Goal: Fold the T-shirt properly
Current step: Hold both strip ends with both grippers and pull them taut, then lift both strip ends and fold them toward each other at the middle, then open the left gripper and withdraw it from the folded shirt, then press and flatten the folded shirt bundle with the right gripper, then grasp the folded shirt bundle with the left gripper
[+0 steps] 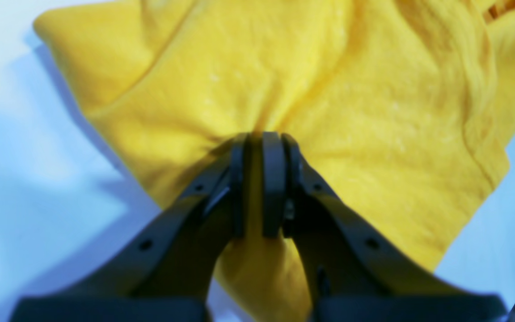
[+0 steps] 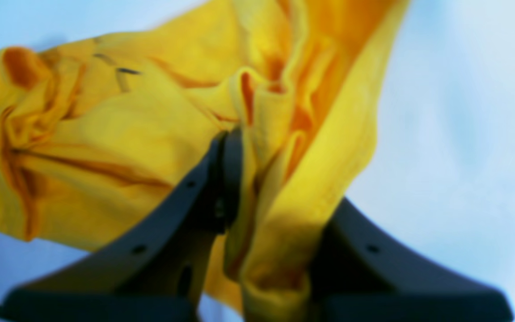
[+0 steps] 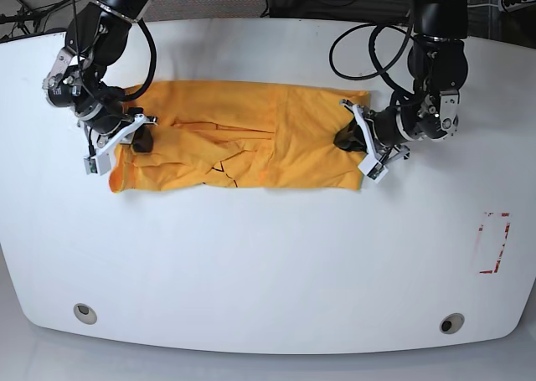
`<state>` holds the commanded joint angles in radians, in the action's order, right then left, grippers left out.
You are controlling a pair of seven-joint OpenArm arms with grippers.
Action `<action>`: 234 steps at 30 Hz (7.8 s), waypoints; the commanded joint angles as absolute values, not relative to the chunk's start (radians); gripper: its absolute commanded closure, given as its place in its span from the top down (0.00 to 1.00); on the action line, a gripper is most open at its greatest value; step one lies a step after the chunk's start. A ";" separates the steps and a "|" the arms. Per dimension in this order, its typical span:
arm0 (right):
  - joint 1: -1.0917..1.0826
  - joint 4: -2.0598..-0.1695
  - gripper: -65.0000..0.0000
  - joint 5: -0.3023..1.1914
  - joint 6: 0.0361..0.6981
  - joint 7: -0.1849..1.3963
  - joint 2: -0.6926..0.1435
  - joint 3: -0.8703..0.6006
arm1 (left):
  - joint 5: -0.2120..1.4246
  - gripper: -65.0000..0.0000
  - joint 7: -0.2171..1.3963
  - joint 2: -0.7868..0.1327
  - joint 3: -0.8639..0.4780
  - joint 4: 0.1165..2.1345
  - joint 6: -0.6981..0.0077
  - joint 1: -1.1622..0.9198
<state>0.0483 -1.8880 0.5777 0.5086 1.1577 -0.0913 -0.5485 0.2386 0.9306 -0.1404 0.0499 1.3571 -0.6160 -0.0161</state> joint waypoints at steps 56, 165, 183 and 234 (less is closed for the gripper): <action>-0.016 -1.959 0.75 0.093 0.213 0.989 0.031 0.160 | 0.048 0.07 0.914 0.125 0.042 1.210 -0.625 0.090; -0.041 -1.905 0.75 0.383 0.338 0.978 -0.013 0.344 | 0.935 0.60 0.917 -0.515 -0.490 1.595 -0.625 -0.136; -0.168 -1.742 0.26 0.363 0.349 0.917 -0.150 0.070 | 0.704 0.60 0.917 -0.274 -0.150 1.839 -0.618 -0.054; -0.008 -1.376 0.23 0.162 0.401 0.450 -0.185 0.048 | 0.216 0.05 0.914 -0.081 0.136 1.626 -0.622 0.022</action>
